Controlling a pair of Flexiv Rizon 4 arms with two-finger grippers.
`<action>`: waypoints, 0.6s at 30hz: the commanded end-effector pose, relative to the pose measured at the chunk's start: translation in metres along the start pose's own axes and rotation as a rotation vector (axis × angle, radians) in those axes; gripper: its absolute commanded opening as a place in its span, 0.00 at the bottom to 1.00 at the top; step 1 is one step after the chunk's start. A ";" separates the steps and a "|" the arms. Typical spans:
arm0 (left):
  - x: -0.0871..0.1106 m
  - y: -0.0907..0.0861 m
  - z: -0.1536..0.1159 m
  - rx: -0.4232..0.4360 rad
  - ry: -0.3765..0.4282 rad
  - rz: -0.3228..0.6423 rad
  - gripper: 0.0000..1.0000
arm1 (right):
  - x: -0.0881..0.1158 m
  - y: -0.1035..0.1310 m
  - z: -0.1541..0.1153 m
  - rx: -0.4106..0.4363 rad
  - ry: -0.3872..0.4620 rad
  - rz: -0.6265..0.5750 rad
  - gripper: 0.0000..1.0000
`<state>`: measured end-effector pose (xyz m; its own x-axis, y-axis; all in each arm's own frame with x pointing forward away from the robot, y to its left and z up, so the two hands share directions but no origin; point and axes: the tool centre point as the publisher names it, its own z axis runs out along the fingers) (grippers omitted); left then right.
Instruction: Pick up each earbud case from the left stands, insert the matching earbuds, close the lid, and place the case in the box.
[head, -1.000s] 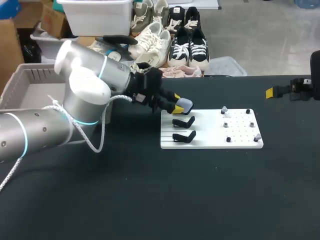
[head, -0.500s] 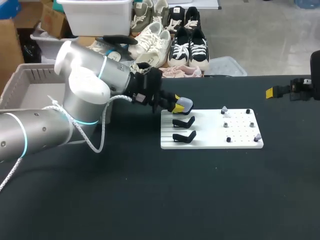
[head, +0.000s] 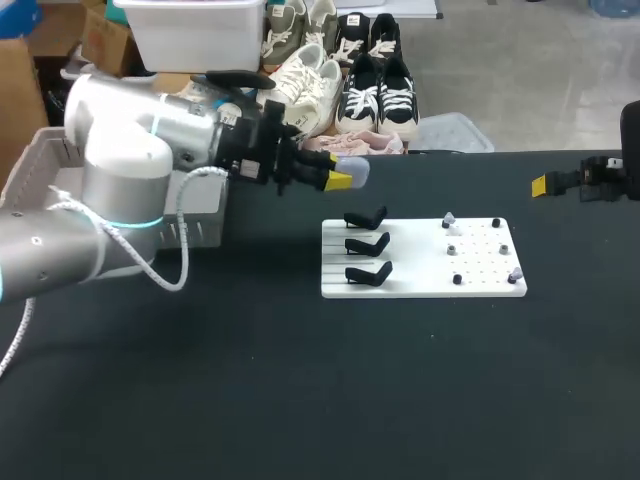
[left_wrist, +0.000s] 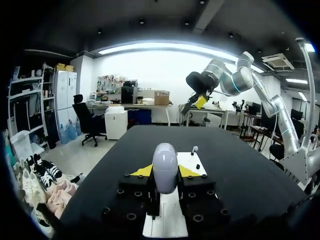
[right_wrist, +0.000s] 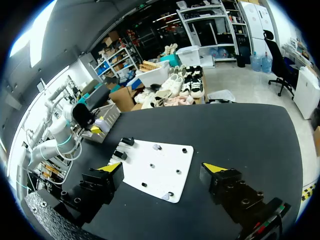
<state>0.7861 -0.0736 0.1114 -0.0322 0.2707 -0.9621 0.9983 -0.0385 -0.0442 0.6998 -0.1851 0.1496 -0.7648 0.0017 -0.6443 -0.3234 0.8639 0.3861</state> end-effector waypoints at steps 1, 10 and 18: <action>-0.016 -0.051 -0.021 -0.076 -0.065 0.000 0.00 | 0.000 -0.001 0.000 -0.004 0.002 -0.001 1.00; -0.025 -0.079 -0.022 -0.092 -0.121 0.019 0.00 | 0.000 -0.001 0.000 -0.004 0.002 -0.001 1.00; -0.027 -0.102 -0.024 -0.046 -0.135 0.032 0.00 | 0.000 -0.001 0.000 -0.004 0.002 -0.001 1.00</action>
<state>0.7014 -0.0597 0.1458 -0.0060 0.1360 -0.9907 0.9963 -0.0837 -0.0175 0.6998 -0.1851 0.1496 -0.7648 0.0017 -0.6443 -0.3234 0.8639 0.3861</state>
